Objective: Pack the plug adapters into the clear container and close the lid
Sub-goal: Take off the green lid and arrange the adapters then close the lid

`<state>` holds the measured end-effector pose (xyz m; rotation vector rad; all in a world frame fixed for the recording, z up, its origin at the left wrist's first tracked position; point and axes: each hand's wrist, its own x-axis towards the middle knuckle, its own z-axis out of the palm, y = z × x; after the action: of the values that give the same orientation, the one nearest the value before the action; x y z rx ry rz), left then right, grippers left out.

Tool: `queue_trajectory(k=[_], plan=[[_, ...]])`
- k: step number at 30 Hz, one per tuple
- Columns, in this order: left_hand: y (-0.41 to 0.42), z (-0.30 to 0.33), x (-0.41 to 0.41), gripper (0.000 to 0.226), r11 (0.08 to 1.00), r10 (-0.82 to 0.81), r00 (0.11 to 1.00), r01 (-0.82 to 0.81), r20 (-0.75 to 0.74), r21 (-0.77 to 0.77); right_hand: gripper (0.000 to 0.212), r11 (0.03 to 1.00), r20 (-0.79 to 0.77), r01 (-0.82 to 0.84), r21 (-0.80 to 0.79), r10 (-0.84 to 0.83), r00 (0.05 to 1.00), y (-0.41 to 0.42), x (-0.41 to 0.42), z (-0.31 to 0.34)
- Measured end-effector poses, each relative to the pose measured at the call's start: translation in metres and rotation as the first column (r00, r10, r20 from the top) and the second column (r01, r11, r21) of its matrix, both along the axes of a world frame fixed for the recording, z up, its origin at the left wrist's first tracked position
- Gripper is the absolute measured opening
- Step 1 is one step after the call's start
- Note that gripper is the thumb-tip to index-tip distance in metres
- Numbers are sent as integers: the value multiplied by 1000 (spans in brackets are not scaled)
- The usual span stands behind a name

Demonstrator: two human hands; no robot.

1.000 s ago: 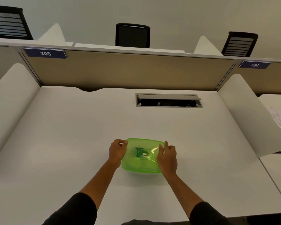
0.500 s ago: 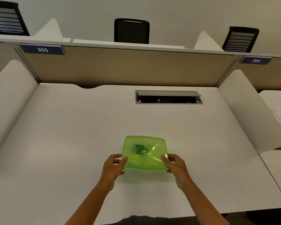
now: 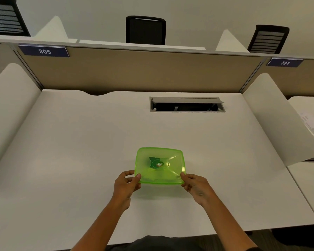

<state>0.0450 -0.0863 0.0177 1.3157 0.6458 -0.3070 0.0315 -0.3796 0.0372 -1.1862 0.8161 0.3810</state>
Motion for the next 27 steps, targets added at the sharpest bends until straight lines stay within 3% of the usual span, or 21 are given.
queue_trajectory(k=[12, 21, 27], plan=[[-2, 2, 2, 28, 1000, -8, 1000, 8, -17, 0, 10, 998, 19, 58, -27, -57, 998, 11, 3, 3], [-5, 9, -1, 29, 999, 2, 999, -4, 36, 48, 30, 996, 73, 94, -1, -94, 993, 10, -4, 2], [-9, 13, 18, 31, 992, -12, 997, 3, 73, 125, 27, 997, 105, 64, -44, -59, 993, 12, 15, 11]])
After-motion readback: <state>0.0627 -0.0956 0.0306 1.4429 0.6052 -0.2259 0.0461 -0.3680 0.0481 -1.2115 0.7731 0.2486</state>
